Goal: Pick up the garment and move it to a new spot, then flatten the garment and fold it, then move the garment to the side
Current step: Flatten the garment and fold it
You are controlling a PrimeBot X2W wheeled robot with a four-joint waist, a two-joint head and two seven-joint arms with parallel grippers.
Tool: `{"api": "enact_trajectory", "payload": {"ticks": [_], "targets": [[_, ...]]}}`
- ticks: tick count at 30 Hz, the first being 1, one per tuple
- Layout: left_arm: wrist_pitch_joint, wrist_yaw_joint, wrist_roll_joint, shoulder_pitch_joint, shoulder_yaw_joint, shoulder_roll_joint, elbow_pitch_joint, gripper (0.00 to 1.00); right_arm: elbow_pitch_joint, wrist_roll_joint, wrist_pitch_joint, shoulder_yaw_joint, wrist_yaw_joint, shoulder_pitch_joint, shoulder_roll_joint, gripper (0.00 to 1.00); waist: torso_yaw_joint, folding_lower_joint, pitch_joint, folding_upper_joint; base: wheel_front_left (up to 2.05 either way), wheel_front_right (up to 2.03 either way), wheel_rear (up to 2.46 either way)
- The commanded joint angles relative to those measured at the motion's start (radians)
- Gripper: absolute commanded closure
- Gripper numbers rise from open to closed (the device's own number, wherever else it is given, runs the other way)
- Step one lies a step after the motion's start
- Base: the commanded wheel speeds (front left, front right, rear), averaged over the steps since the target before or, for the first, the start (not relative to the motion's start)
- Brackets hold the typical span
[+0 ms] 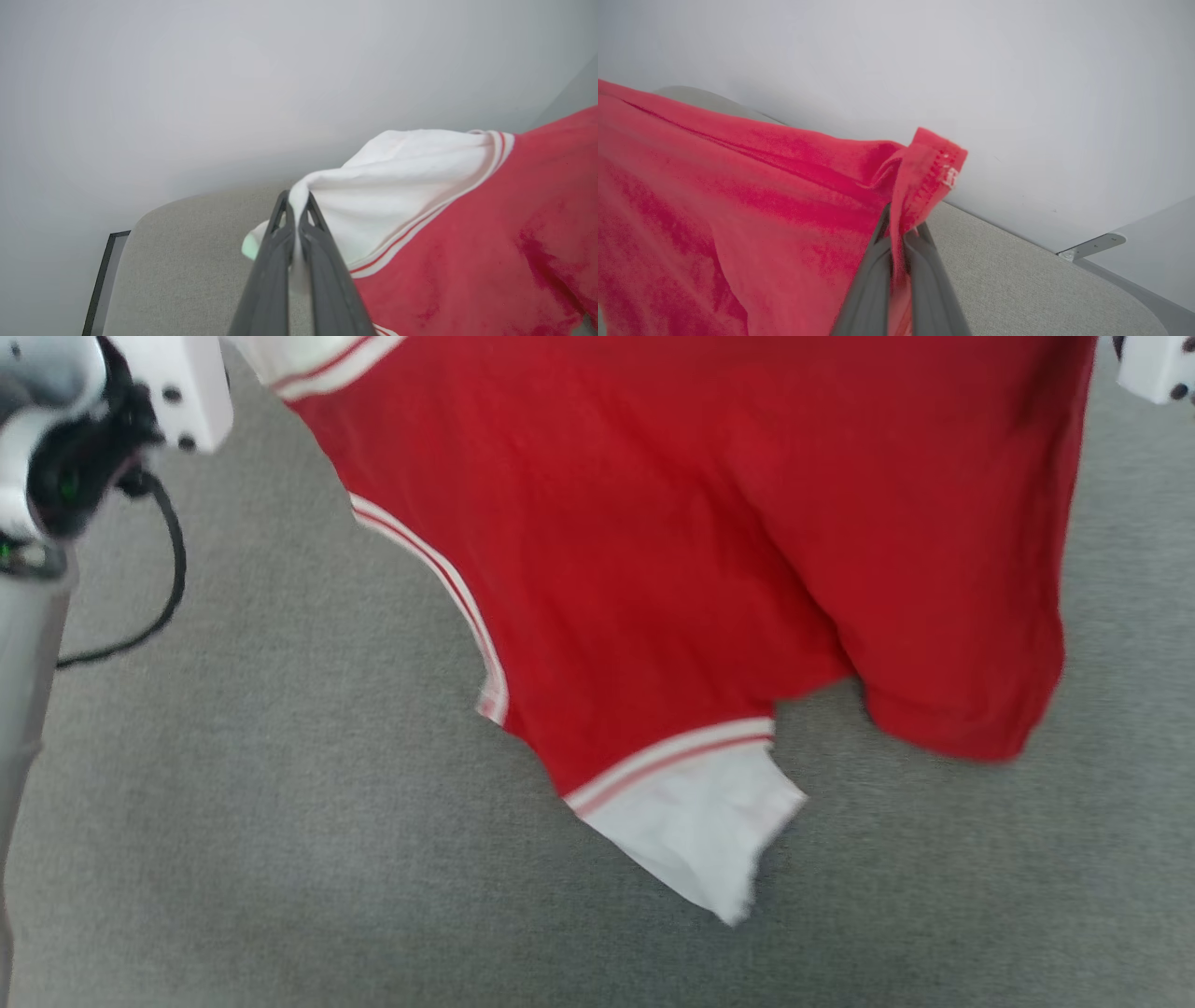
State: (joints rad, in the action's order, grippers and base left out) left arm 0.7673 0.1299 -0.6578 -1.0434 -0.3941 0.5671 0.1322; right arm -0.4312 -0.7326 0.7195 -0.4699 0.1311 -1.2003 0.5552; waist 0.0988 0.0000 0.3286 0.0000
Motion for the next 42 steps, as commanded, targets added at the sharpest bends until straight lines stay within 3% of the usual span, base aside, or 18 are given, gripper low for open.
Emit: {"api": "enact_trajectory", "payload": {"ticks": [1,13,18,23,28,29,34,37,42], "targets": [[-0.004,-0.011,0.018,-0.043,-0.003,-0.01,0.026,1.0,0.003,0.011,-0.006,0.016,-0.001,-0.006,-0.017,1.0,-0.038,0.0,-0.043,0.0,0.0,0.0,0.0],[-0.026,-0.058,0.044,-0.271,-0.036,-0.076,0.246,1.0,0.001,0.126,0.002,0.124,0.0,-0.041,-0.111,1.0,-0.094,0.0,-0.113,0.0,0.0,0.0,0.0],[-0.101,-0.078,0.068,-0.354,-0.042,-0.107,0.343,1.0,-0.071,0.185,-0.038,0.154,0.0,-0.084,-0.157,1.0,-0.109,0.0,-0.095,0.0,0.0,0.0,0.0],[-0.265,-0.063,0.13,-0.478,-0.042,-0.135,0.477,1.0,-0.225,0.297,-0.183,0.199,-0.001,-0.186,-0.217,1.0,-0.121,0.0,-0.033,0.0,0.0,0.0,0.0],[-0.489,-0.036,0.202,-0.612,-0.038,-0.157,0.582,1.0,-0.354,0.44,-0.403,0.22,-0.001,-0.29,-0.255,1.0,-0.127,0.0,0.041,0.0,0.0,0.0,0.0],[-0.489,-0.036,0.202,-0.612,-0.038,-0.157,0.582,1.0,-0.354,0.44,-0.403,0.22,-0.001,-0.29,-0.255,1.0,-0.127,0.0,0.041,0.0,0.0,0.0,0.0],[-0.753,-0.015,0.255,-0.738,-0.031,-0.185,0.665,1.0,-0.441,0.625,-0.755,0.301,-0.001,-0.391,-0.292,1.0,-0.119,0.0,0.107,0.0,0.0,0.0,0.0],[-0.889,-0.043,0.26,-0.768,-0.033,-0.208,0.712,1.0,-0.495,0.74,-0.902,0.354,-0.001,-0.43,-0.307,1.0,-0.105,0.0,0.142,0.0,0.0,0.0,0.0],[-0.932,-0.11,0.254,-0.716,-0.063,-0.217,0.841,1.0,-0.629,0.84,-0.923,0.385,-0.001,-0.408,-0.344,1.0,-0.08,0.0,0.157,0.0,0.0,0.0,0.0]]}}
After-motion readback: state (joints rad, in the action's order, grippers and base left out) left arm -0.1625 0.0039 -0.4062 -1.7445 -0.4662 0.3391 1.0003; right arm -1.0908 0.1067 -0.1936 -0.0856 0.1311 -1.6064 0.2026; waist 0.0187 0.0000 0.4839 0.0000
